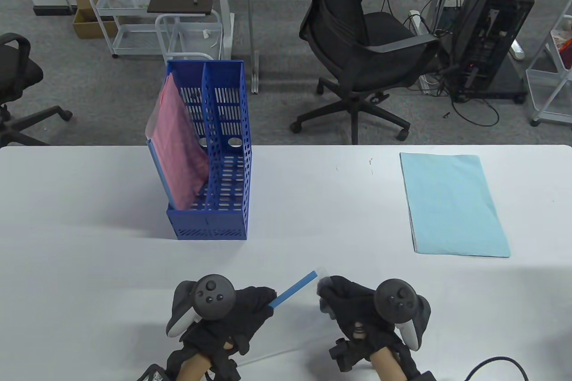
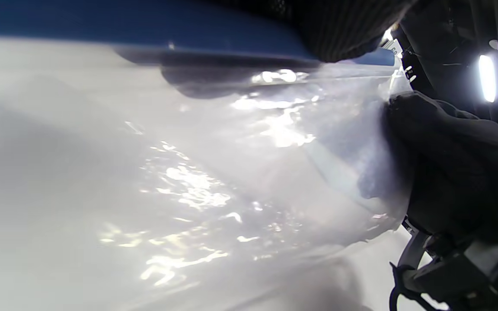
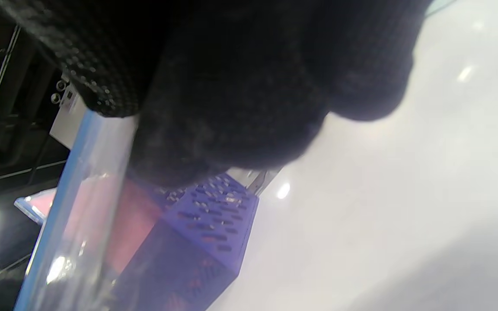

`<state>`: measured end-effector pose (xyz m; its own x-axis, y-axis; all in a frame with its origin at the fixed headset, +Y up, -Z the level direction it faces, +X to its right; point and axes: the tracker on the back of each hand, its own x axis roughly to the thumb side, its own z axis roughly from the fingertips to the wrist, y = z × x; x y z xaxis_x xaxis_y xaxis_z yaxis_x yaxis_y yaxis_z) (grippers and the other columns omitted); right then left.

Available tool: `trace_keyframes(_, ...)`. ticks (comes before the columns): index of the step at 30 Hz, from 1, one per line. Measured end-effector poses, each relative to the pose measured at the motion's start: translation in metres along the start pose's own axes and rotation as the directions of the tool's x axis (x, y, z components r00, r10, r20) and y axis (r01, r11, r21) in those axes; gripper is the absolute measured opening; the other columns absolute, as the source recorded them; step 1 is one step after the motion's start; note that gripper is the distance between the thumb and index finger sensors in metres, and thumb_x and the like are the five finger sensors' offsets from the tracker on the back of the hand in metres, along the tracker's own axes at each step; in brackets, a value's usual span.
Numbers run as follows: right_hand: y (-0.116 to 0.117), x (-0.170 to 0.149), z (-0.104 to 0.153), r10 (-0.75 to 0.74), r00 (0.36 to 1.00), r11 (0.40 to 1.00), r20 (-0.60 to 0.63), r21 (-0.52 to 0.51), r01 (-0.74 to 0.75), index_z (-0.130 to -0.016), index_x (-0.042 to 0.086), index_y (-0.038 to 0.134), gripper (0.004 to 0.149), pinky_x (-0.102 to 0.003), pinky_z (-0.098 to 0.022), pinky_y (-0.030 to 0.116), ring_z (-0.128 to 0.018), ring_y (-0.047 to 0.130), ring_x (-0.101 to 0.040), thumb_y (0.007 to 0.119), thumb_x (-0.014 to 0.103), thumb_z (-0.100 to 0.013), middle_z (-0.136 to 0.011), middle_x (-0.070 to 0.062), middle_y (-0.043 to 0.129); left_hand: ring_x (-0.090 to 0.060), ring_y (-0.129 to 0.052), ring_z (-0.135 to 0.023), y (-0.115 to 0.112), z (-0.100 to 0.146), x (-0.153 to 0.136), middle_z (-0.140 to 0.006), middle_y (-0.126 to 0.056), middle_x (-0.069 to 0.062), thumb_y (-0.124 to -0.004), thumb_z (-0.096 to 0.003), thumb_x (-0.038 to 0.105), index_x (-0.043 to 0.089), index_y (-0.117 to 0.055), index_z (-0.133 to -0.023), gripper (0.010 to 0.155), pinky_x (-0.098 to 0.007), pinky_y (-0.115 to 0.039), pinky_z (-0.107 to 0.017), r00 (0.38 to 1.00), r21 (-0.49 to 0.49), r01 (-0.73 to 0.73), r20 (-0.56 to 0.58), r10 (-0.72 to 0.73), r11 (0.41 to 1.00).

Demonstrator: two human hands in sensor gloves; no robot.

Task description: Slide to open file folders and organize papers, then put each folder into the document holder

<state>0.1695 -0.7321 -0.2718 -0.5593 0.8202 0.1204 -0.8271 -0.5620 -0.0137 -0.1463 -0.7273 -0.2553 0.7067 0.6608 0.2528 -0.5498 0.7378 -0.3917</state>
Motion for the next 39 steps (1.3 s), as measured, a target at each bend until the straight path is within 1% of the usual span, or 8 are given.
trace_keyframes(8,-0.032,-0.018,-0.004,-0.042,0.997,0.992,-0.07,-0.118,0.034,-0.067,0.024,0.096,0.04,-0.035,-0.03,0.092,-0.021,0.103,-0.013,0.084,0.044,-0.035,-0.041,0.005,0.108,-0.023,-0.101,-0.057,0.014,0.002,-0.023,-0.076,-0.097,0.001,-0.081,-0.045,0.04,0.029,-0.089,-0.09,0.047,-0.05,-0.082,-0.057,0.998,-0.04,0.045,-0.053,-0.047,0.998)
trace_keyframes(13,-0.052,-0.028,-0.004,-0.082,0.991,0.979,-0.105,-0.196,0.06,-0.067,0.024,0.096,0.04,-0.034,-0.029,0.092,-0.02,0.103,-0.012,0.085,0.044,-0.035,-0.041,0.005,0.108,-0.024,-0.1,-0.06,0.024,0.003,-0.041,-0.077,-0.097,0.0,-0.081,-0.045,0.039,0.03,-0.09,-0.09,0.046,-0.051,-0.08,-0.06,0.989,-0.073,0.073,-0.126,-0.082,0.995)
trace_keyframes(18,-0.072,-0.035,-0.003,-0.067,0.987,0.964,-0.143,-0.263,0.027,-0.067,0.024,0.097,0.04,-0.035,-0.029,0.092,-0.02,0.103,-0.013,0.085,0.043,-0.035,-0.041,0.005,0.108,-0.025,-0.099,-0.064,0.036,0.008,-0.058,-0.079,-0.096,0.0,-0.081,-0.0452,0.037,0.029,-0.09,-0.089,0.046,-0.052,-0.079,-0.062,0.971,-0.134,0.087,-0.212,-0.114,0.987)
trace_keyframes(21,-0.086,-0.043,-0.001,-0.09,0.979,0.954,-0.183,-0.298,0.032,-0.067,0.023,0.097,0.04,-0.035,-0.029,0.092,-0.02,0.103,-0.012,0.085,0.043,-0.035,-0.041,0.005,0.108,-0.025,-0.099,-0.063,0.047,0.015,-0.073,-0.078,-0.095,0.0,-0.08,-0.045,0.038,0.027,-0.088,-0.089,0.046,-0.052,-0.079,-0.061,0.948,-0.098,0.115,-0.287,-0.139,0.988)
trace_keyframes(24,-0.095,-0.05,0.001,-0.139,0.968,0.945,-0.207,-0.321,0.067,-0.067,0.022,0.097,0.04,-0.036,-0.029,0.092,-0.02,0.103,-0.014,0.085,0.043,-0.035,-0.041,0.004,0.108,-0.025,-0.102,-0.059,0.056,0.022,-0.088,-0.075,-0.096,-0.003,-0.081,-0.0452,0.038,0.021,-0.087,-0.089,0.047,-0.051,-0.082,-0.057,0.931,-0.063,0.055,-0.356,-0.073,0.997)
trace_keyframes(28,-0.097,-0.053,0.003,-0.13,0.968,0.949,-0.216,-0.31,0.058,-0.068,0.022,0.096,0.04,-0.036,-0.03,0.091,-0.021,0.103,-0.014,0.085,0.043,-0.035,-0.042,0.004,0.108,-0.024,-0.106,-0.052,0.058,0.025,-0.108,-0.07,-0.099,-0.005,-0.083,-0.0452,0.039,0.017,-0.086,-0.087,0.048,-0.049,-0.087,-0.052,0.88,-0.012,0.011,-0.475,-0.016,1.0)
trace_keyframes(32,-0.092,-0.05,0.001,-0.11,0.972,0.957,-0.209,-0.287,0.047,-0.068,0.022,0.096,0.04,-0.037,-0.03,0.091,-0.022,0.103,-0.014,0.085,0.043,-0.035,-0.042,0.004,0.108,-0.023,-0.109,-0.049,0.054,0.024,-0.126,-0.067,-0.101,-0.005,-0.084,-0.0452,0.04,0.014,-0.086,-0.087,0.049,-0.048,-0.089,-0.049,0.801,-0.024,0.003,-0.598,-0.016,1.0)
trace_keyframes(39,-0.081,-0.046,-0.002,-0.062,0.977,0.974,-0.203,-0.227,0.014,-0.068,0.021,0.096,0.041,-0.037,-0.03,0.091,-0.022,0.104,-0.015,0.085,0.043,-0.035,-0.042,0.003,0.108,-0.019,-0.106,-0.042,0.051,0.023,-0.136,-0.061,-0.1,-0.002,-0.085,-0.0446,0.044,0.015,-0.086,-0.086,0.051,-0.045,-0.088,-0.046,0.686,-0.024,0.153,-0.717,-0.123,0.988)
